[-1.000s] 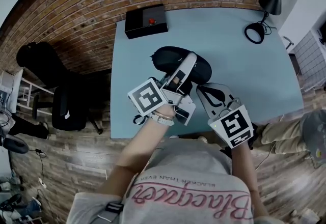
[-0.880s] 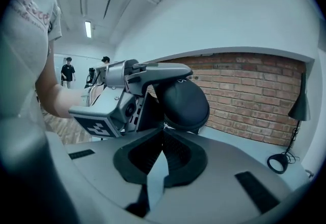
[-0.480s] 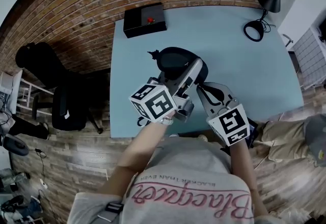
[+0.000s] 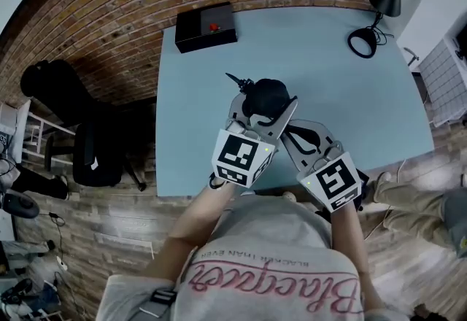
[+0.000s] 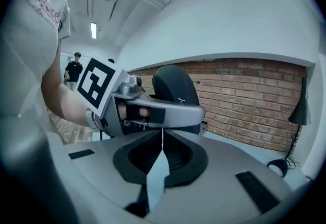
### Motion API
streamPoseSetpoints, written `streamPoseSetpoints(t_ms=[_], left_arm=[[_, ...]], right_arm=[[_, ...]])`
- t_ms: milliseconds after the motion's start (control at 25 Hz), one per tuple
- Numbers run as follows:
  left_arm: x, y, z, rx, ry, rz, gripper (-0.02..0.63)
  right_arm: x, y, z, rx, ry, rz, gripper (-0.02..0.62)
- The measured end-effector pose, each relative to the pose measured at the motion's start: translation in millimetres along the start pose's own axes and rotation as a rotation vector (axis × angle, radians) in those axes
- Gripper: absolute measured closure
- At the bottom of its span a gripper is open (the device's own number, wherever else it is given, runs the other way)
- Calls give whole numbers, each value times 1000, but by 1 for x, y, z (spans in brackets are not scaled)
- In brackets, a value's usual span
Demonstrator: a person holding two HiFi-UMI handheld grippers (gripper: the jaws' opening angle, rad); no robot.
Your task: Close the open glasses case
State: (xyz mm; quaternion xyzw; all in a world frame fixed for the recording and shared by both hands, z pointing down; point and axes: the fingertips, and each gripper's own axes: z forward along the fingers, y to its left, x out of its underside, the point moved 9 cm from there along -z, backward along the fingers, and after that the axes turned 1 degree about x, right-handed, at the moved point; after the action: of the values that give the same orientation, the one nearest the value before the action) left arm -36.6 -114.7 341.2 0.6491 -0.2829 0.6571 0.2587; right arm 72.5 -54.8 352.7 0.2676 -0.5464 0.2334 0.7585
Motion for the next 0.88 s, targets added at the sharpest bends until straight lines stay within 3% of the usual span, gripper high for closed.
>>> streamPoseSetpoints(t_ms=[160, 280, 560, 880], left_arm=[[-2, -6, -1, -14, 7, 154, 348], [0, -4, -5, -13, -2, 154, 347], [-10, -3, -16, 10, -94, 194, 347], [-15, -3, -16, -1, -133, 144, 347]], right_arm=[[3, 2, 1, -7, 39, -7, 577], [4, 2, 1, 7, 34, -10, 577], [-2, -13, -9, 138, -128, 38, 577], [-6, -18, -14, 187, -176, 23, 577]])
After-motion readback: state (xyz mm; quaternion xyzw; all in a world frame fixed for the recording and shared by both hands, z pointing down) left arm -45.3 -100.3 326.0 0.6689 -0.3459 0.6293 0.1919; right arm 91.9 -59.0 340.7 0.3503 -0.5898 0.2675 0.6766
